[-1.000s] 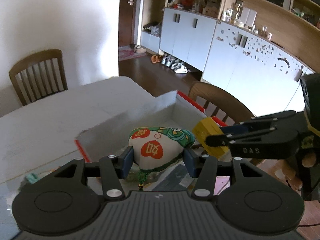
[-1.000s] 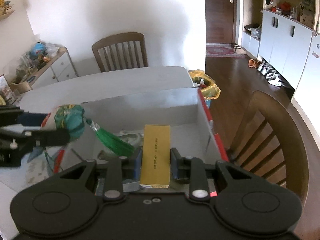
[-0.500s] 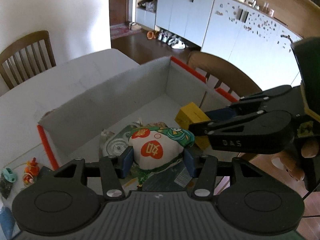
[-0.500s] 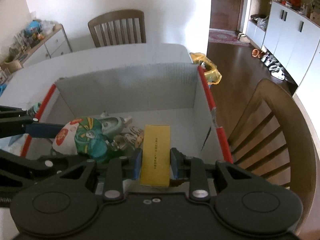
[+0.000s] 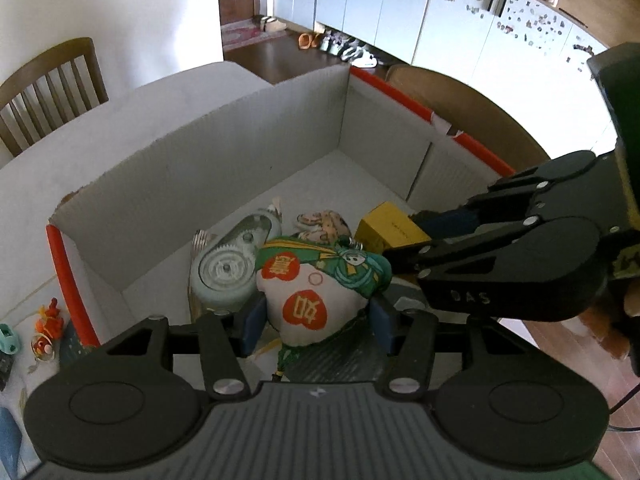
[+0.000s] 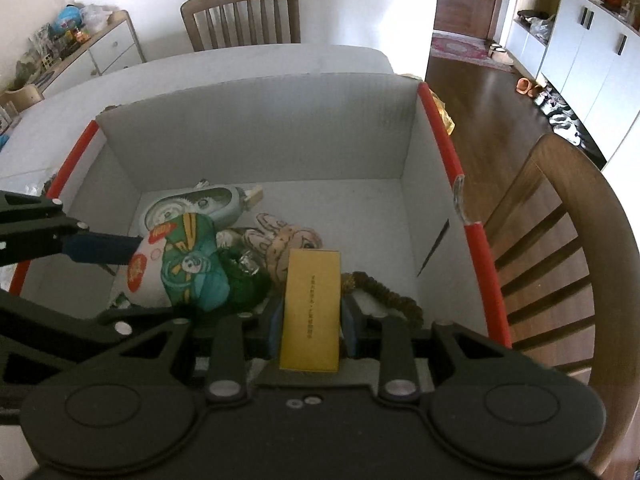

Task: Organize objects
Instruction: 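Open both grippers to drop the pouch and yellow box inside the shoebox, then withdraw both grippers from the shoebox toward the table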

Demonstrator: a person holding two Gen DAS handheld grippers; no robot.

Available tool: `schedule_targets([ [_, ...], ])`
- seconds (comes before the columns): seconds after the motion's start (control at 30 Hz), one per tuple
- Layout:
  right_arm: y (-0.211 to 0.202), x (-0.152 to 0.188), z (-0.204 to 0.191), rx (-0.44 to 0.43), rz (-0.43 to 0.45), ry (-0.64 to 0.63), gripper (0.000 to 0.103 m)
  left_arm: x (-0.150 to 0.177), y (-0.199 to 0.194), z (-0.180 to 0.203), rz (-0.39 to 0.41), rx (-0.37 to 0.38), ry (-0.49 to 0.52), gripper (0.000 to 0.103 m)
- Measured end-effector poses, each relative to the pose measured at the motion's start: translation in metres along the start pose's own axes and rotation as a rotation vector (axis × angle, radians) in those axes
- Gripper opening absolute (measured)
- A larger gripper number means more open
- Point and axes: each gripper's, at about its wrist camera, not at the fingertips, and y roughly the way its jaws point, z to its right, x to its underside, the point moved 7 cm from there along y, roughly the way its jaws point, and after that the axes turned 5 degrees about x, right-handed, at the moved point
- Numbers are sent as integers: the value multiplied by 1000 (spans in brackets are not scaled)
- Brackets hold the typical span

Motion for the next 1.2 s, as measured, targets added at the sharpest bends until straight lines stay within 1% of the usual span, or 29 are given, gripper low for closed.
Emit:
schedule_targets([
  [0.23,-7,-1,-2,-5,6,-5,31,4,2,3,-13,-9,-1,58],
  [0.4,-15,-2,0,0,27,-8,33,7,-2,-1,-3,-13,-14,61],
  [0.57,-25,-2,4,-4,49,11,37,9,-9,-3,20,-7,-31,62],
  [0.7,-36,0,7,-14,74,28,39,9,-21,-3,54,-6,-38,66],
  [0.9,-59,0,3,-35,129,54,41,9,-42,-7,107,-9,-52,66],
  [1.2,-93,1,-8,-61,202,80,47,10,-80,-13,198,-2,-76,66],
])
